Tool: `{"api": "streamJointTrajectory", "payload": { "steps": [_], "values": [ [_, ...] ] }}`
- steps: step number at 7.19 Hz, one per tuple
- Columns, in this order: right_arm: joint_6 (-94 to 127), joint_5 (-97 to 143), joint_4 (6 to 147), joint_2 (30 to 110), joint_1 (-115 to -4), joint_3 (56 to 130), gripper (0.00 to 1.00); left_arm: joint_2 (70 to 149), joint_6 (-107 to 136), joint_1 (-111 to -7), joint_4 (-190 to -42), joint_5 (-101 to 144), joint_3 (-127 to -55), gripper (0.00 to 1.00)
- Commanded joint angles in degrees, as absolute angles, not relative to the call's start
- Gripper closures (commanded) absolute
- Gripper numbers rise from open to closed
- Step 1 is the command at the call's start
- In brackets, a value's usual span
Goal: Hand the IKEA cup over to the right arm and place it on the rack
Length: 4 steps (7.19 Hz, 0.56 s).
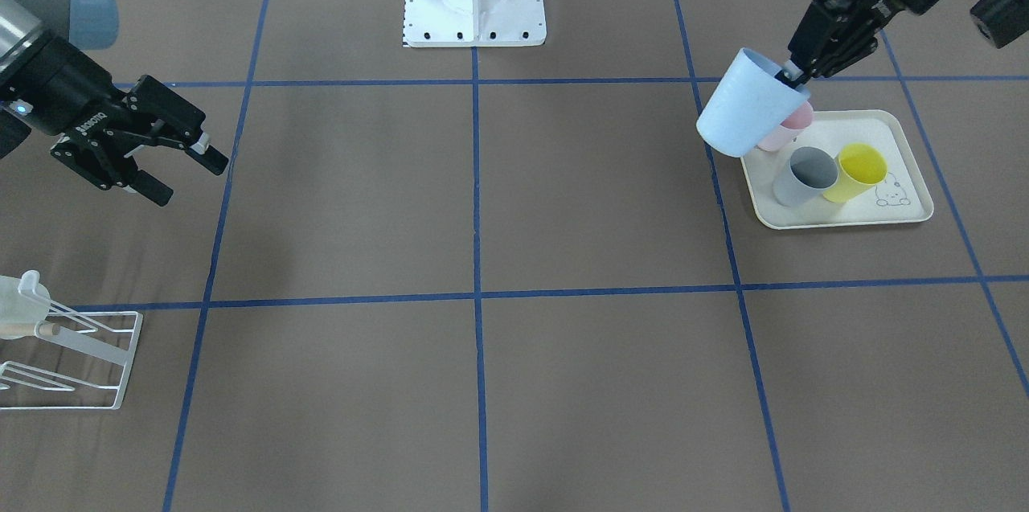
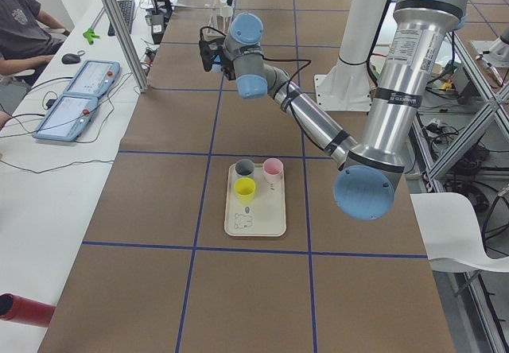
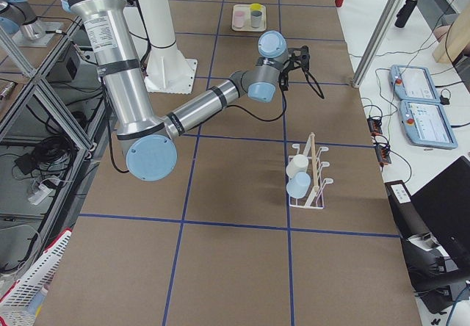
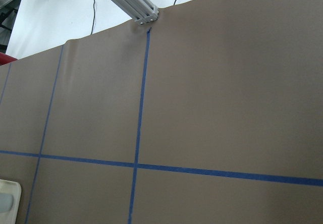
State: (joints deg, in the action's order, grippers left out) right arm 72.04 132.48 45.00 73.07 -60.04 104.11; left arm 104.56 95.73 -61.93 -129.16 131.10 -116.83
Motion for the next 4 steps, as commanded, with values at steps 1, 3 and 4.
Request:
{"api": "streamJointTrajectory", "payload": {
  "steps": [1, 3, 4],
  "values": [
    [76.4, 132.8, 40.0, 72.1, -58.0, 104.4, 0.02, 106.6, 108.0, -54.9, -138.8, 125.7, -115.8, 1.00],
    [87.3, 134.0, 28.5, 71.7, -56.7, 104.1, 0.02, 108.1, 114.2, -52.4, -142.0, 125.9, -115.6, 1.00],
    [93.3, 134.0, 24.4, 70.7, -55.9, 104.1, 0.02, 109.5, 117.1, -49.3, -145.2, 125.7, -114.2, 1.00]
  ]
}}
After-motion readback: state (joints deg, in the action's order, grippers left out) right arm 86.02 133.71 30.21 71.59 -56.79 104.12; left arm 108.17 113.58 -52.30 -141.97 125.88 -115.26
